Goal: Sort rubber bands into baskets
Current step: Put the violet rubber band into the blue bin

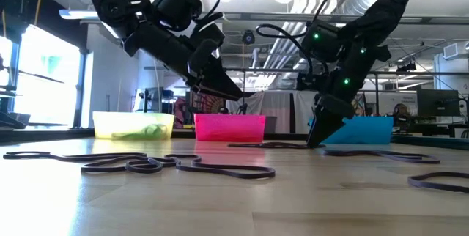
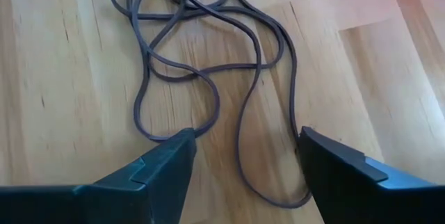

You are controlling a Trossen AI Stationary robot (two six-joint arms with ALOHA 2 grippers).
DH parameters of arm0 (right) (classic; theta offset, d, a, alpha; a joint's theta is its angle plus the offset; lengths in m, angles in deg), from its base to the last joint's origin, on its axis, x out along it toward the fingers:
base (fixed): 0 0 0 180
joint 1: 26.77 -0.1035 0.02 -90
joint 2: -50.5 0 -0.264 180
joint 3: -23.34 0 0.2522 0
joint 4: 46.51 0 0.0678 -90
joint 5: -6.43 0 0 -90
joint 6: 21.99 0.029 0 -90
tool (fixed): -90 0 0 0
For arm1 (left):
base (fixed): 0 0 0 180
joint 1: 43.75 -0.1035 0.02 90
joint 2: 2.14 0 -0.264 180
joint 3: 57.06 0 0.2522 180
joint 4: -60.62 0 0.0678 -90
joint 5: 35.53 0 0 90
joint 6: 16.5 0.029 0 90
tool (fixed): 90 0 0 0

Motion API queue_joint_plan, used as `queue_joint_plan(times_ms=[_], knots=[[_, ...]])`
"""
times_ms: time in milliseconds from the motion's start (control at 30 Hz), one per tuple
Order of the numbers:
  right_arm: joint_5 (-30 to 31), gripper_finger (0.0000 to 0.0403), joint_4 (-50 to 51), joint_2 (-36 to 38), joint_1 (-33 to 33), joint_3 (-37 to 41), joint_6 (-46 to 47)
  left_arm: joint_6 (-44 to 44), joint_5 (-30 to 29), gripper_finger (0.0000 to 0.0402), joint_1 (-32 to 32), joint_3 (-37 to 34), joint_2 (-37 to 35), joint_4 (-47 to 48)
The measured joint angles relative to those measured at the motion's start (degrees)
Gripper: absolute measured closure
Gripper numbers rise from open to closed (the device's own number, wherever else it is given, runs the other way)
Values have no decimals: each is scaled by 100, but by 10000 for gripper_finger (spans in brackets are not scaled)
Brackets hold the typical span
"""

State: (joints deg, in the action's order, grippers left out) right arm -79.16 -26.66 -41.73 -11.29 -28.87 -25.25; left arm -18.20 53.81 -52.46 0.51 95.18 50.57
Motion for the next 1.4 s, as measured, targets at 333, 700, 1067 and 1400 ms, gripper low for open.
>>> queue_joint_plan(times_ms=[333, 700, 1067, 1400], knots=[[-583, 228, 106, -19, 411, 0, 476, 5, 1, 259, 0, 0, 0, 2], [-572, 383, 330, -9, 545, -4, 470, 136, -1, 259, 0, 0, 2, 0], [379, 400, 1111, 985, 394, 33, 673, 89, -1, 259, 11, 0, 0, 0], [1569, 403, 1878, 2543, 370, 27, 1235, 118, -5, 259, 11, 0, 2, -2]])
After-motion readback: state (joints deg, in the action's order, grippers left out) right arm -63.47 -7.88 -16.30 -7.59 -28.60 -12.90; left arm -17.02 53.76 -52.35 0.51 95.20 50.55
